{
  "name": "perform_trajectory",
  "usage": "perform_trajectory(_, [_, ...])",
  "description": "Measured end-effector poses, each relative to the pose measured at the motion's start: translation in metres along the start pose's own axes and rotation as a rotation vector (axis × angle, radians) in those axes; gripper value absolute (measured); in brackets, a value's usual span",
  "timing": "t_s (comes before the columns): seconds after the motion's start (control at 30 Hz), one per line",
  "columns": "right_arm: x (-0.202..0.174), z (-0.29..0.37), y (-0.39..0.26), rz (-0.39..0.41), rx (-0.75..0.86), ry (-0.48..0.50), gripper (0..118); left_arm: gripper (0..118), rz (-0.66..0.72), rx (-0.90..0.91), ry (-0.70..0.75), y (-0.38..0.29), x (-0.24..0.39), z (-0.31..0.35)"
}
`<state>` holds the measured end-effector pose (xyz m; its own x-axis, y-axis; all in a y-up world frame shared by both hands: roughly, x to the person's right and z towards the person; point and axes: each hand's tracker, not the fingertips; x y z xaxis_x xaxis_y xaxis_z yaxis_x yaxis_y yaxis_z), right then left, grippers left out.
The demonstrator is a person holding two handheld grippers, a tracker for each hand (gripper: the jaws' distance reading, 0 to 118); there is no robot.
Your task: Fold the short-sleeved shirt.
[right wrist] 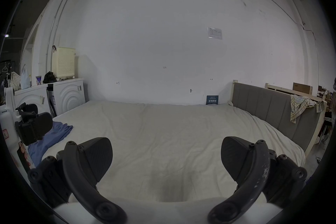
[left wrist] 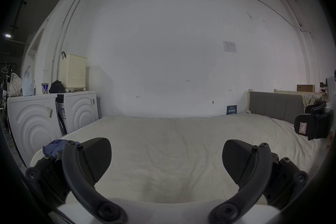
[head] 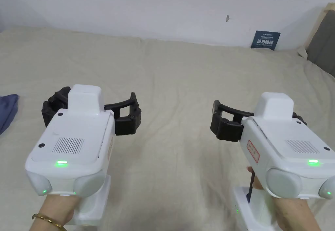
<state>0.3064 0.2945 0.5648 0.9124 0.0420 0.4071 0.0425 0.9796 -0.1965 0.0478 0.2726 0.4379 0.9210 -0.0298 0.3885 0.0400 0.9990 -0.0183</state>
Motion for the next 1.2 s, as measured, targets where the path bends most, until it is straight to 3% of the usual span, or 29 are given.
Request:
perform_trajectory(0.57, [-0.004, 0.004, 0.001, 0.03, 0.004, -0.003, 118, 118, -0.013, -0.01, -0.023, 0.002, 0.002, 0.003])
perform_trajectory(0.6, [-0.005, 0.004, 0.002, 0.037, 0.005, -0.006, 118, 114, -0.012, -0.009, -0.025, 0.002, 0.002, 0.004])
perform_trajectory(0.63, [-0.005, 0.005, 0.002, 0.04, 0.009, -0.011, 115, 98, -0.016, -0.005, -0.024, 0.003, 0.002, 0.004])
perform_trajectory(0.67, [-0.005, 0.005, 0.003, 0.037, 0.011, -0.014, 105, 79, -0.021, -0.002, -0.019, 0.003, 0.003, 0.005])
perform_trajectory(0.7, [-0.005, 0.006, 0.004, 0.029, 0.014, -0.019, 83, 55, -0.025, -0.003, -0.011, 0.004, 0.004, 0.005])
perform_trajectory(0.73, [-0.005, 0.007, 0.005, 0.014, 0.02, -0.02, 42, 22, -0.03, -0.009, 0.001, 0.005, 0.005, 0.004])
perform_trajectory(0.77, [-0.004, 0.007, 0.005, -0.006, 0.025, -0.02, 8, 7, -0.026, -0.01, 0.007, 0.005, 0.005, 0.004])
perform_trajectory(0.8, [-0.002, 0.007, 0.006, -0.024, 0.023, -0.013, 2, 2, -0.02, -0.01, 0.01, 0.005, 0.004, 0.003])
perform_trajectory(0.87, [0.0, 0.008, 0.008, -0.064, 0.015, -0.011, 1, 0, -0.006, -0.011, 0.018, 0.007, 0.003, 0.005])
perform_trajectory(1.03, [0.0, 0.01, 0.009, -0.017, 0.006, 0.008, 1, 0, -0.019, -0.028, -0.002, 0.008, 0.002, 0.006])
perform_trajectory(1.2, [-0.001, 0.01, 0.008, -0.018, 0.0, 0.022, 1, 0, -0.025, -0.028, -0.005, 0.008, 0.003, 0.005])
